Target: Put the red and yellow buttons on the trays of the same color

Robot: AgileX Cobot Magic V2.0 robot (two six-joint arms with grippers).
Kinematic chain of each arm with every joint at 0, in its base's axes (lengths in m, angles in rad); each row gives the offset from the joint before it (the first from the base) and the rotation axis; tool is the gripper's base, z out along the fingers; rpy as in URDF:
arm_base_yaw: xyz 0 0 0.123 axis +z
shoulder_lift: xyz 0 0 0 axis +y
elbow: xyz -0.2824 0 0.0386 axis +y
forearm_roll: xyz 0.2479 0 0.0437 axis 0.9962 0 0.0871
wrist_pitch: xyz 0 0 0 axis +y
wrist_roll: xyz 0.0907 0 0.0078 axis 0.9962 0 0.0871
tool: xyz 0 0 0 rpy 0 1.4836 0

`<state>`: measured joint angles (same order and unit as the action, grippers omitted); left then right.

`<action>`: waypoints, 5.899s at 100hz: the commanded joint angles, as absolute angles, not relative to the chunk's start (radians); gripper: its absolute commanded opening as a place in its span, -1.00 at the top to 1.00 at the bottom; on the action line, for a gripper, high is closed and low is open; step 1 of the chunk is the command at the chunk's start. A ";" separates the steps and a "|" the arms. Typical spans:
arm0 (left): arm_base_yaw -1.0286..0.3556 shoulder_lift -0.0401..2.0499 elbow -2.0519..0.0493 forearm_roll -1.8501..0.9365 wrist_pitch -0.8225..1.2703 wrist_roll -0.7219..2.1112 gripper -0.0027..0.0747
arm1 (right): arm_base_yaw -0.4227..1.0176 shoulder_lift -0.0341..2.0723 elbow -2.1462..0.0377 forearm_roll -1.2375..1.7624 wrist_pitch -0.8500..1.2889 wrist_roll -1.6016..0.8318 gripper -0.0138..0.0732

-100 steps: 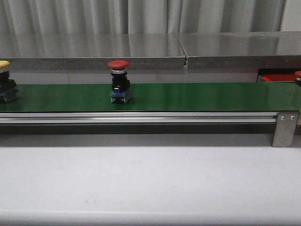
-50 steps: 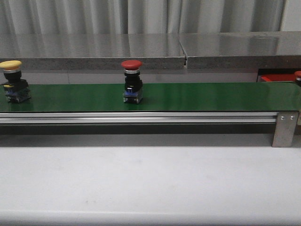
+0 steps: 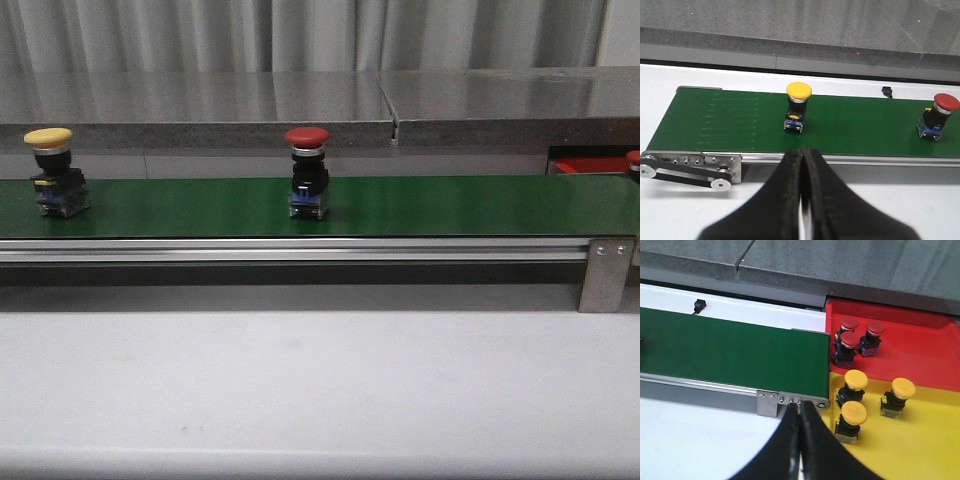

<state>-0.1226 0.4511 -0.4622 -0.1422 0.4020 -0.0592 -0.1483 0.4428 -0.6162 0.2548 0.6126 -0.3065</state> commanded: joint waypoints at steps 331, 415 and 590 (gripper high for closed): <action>-0.125 0.455 -0.489 -0.151 0.324 -0.068 0.98 | 0.264 1.816 -1.693 0.036 0.965 0.137 0.46; -0.125 0.455 -0.489 -0.151 0.324 -0.068 0.98 | -0.243 1.618 -1.690 0.010 1.017 0.137 0.46; -0.125 0.455 -0.489 -0.151 0.324 -0.068 0.98 | -0.344 2.018 -1.691 0.105 0.574 0.137 -0.33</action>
